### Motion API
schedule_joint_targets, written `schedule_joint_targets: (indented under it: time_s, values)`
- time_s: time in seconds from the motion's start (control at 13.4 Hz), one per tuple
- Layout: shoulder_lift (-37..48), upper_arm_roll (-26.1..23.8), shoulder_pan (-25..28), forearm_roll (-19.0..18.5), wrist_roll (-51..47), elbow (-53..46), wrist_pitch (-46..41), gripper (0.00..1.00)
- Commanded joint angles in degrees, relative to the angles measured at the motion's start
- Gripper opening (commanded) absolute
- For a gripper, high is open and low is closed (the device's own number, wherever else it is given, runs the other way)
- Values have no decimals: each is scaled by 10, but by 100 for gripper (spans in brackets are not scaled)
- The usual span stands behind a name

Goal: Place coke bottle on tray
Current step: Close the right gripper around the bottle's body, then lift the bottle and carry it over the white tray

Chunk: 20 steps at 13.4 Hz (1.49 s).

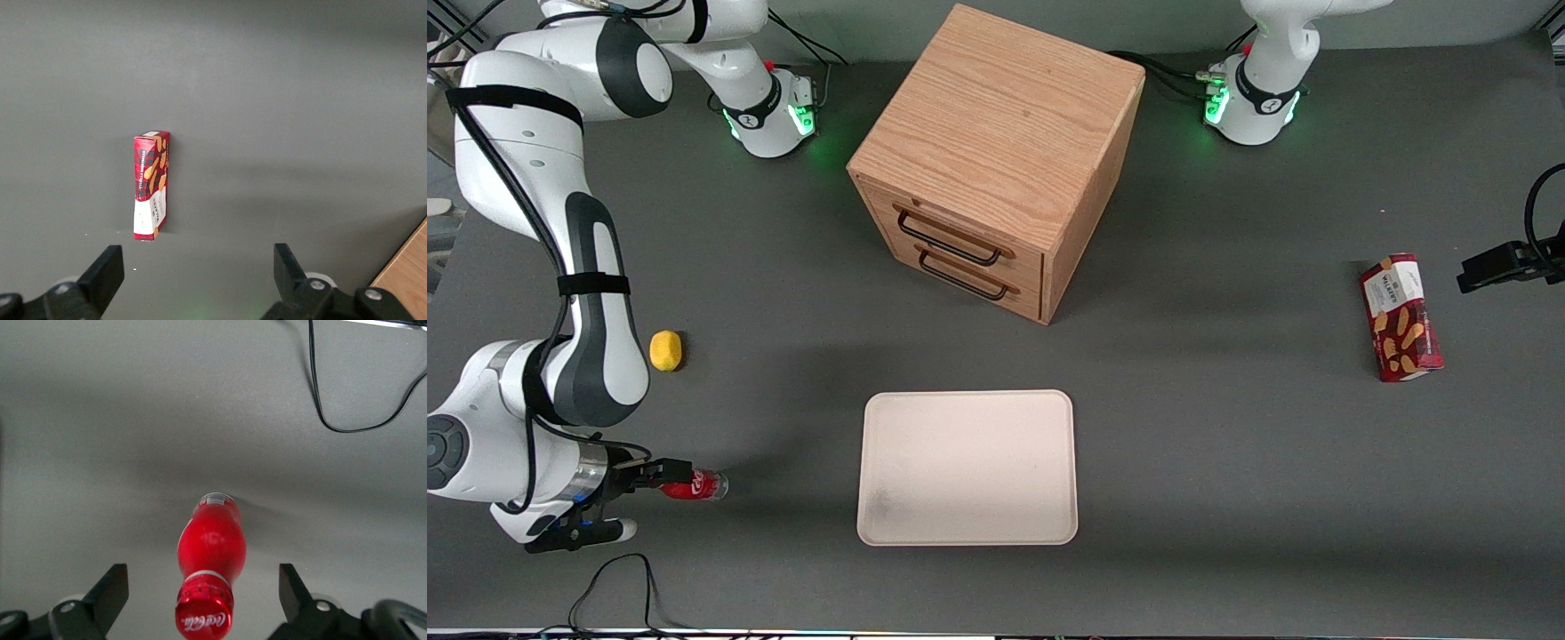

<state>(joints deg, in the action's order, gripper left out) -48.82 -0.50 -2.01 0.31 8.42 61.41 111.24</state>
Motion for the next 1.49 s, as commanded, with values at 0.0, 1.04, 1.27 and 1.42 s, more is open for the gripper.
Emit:
schedule_joint_targets:
  time_s: [0.0,1.04,1.27,1.42]
  values:
    - [13,1,2,9,10,13,6,66]
    - [86,1,2,4,20,-25,-94,0]
    - [122,2,2,2,34,-66,-181,0]
    - [151,1,2,-6,34,-87,-240,0]
